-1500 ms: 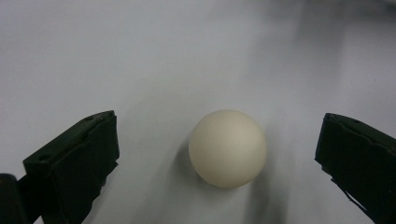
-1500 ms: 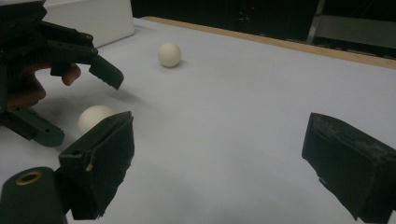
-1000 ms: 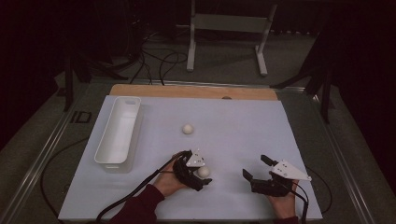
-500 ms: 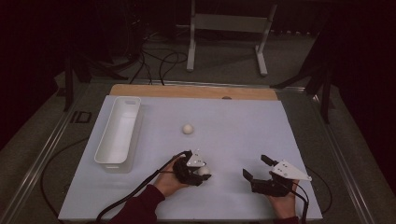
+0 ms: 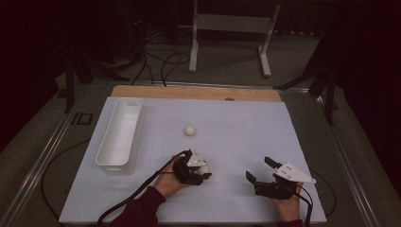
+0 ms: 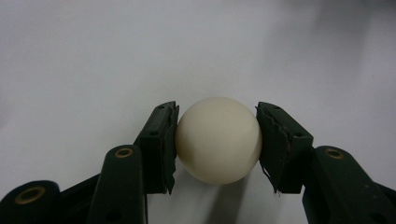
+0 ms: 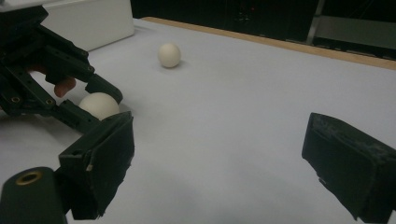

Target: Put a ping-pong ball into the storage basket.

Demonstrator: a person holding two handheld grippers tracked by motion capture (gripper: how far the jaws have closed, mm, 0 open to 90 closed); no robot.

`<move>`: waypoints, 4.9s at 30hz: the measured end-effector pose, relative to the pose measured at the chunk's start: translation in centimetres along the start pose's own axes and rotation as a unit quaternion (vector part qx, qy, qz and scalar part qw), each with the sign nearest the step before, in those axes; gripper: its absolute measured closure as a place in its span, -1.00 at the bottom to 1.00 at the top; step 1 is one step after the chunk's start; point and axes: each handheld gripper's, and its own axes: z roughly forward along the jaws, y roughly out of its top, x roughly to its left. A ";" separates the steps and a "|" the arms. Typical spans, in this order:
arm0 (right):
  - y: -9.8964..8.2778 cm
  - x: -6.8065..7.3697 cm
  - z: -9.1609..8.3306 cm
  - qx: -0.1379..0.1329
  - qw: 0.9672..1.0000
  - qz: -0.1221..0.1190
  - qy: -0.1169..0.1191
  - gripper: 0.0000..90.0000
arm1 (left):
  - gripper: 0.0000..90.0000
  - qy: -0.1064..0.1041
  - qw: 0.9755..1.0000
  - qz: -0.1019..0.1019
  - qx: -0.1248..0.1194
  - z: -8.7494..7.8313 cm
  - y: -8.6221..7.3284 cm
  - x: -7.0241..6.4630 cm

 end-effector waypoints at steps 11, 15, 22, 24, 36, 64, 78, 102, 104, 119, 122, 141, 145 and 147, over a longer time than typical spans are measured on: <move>0.0 0.0 0.0 0.002 1.000 -0.001 0.001 -0.80 | 0.13 0.008 1.000 0.001 -0.009 -1.1 0.3 0.4; 0.0 0.0 0.0 0.002 1.000 -0.001 0.001 -0.80 | 0.13 0.011 1.000 0.002 -0.013 -1.4 0.4 0.5; 0.0 0.0 0.0 0.002 1.000 -0.001 0.001 -0.80 | 0.13 0.016 1.000 0.005 -0.019 -2.3 0.6 0.9; 0.0 0.0 0.0 0.002 1.000 -0.002 0.001 -0.80 | 0.13 0.017 1.000 0.004 -0.021 -2.6 0.6 0.9; 0.0 0.0 0.0 0.003 1.000 -0.002 0.000 -0.80 | 0.13 0.022 0.999 0.009 -0.025 -3.7 0.7 1.4; 0.0 -0.1 -0.1 0.000 1.000 0.002 -0.003 -0.80 | 0.13 0.022 0.999 0.013 -0.043 -6.3 0.7 2.5; 0.0 -0.2 -0.1 -0.001 1.000 0.002 -0.003 -0.80 | 0.13 0.019 0.998 0.013 -0.052 -7.5 0.6 3.0; 0.0 -0.1 -0.1 0.000 1.000 0.003 -0.001 -0.80 | 0.13 0.024 0.998 0.007 -0.063 -9.1 0.3 4.0; 0.0 -0.1 -0.1 0.000 1.000 0.003 -0.001 -0.80 | 0.13 0.025 0.998 0.007 -0.064 -9.3 0.2 4.1; 0.0 -0.2 -0.1 0.000 1.000 0.003 -0.002 -0.80 | 0.13 0.036 0.996 0.001 -0.078 -10.8 -0.2 4.9; 0.0 -0.2 -0.1 0.000 1.000 0.003 -0.002 -0.80 | 0.13 0.038 0.996 0.000 -0.081 -11.0 -0.2 5.0; -0.1 -0.2 -0.1 0.001 1.000 0.001 -0.002 -0.80 | 0.13 0.055 0.994 -0.012 -0.098 -12.9 -1.0 6.1; -0.1 -0.1 0.0 0.002 1.000 0.002 -0.002 -0.80 | 0.13 0.056 0.994 -0.015 -0.097 -13.0 -1.2 6.3; -0.1 -0.1 0.0 0.002 1.000 0.001 -0.003 -0.80 | 0.13 0.056 0.994 -0.015 -0.096 -13.1 -1.3 6.4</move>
